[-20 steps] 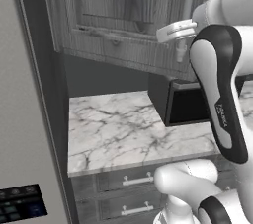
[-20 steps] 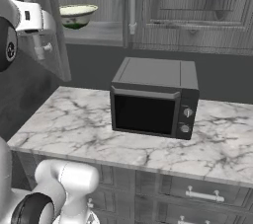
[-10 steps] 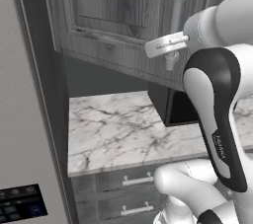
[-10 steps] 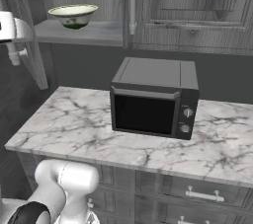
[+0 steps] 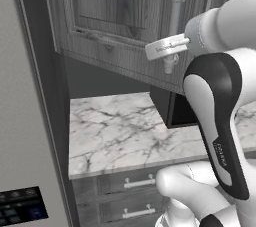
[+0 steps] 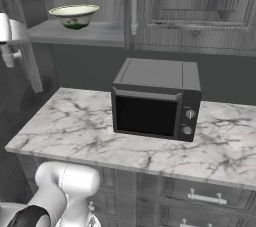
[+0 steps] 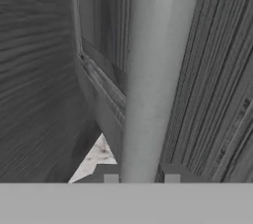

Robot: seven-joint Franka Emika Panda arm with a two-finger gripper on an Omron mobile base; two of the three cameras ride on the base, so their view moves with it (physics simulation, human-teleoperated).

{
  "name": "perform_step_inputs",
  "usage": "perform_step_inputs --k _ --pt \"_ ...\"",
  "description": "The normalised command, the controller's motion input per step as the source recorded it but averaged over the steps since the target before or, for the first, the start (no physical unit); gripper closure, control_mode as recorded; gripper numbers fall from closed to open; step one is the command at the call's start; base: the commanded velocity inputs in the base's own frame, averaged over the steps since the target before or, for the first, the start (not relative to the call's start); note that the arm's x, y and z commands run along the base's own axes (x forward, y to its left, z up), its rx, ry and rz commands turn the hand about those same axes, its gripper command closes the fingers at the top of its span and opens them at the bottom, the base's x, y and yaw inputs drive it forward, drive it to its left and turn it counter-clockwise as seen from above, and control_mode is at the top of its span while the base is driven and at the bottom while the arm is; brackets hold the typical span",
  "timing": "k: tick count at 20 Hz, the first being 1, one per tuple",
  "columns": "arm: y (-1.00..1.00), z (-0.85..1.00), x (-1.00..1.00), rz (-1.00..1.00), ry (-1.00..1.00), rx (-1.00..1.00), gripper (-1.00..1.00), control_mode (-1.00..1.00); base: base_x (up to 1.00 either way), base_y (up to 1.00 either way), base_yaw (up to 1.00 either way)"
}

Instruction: Move the bowls from the cabinet to the plates on the dining table.

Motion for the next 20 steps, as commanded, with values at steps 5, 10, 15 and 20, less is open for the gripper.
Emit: perform_step_inputs --k 5,10,15,20 --pt "0.02 0.0 -0.14 0.0 0.05 0.01 -1.0 -1.0 0.0 0.0 0.0" --pt "0.02 0.0 -0.79 0.0 0.02 0.05 -1.0 -1.0 0.0 0.0 0.0" --pt "-0.2 0.02 -0.85 -0.1 0.0 0.12 -1.0 -1.0 0.0 0.0 0.0" --pt "-0.7 0.0 -0.33 -0.19 0.05 0.14 -1.0 -1.0 0.0 0.0 0.0"
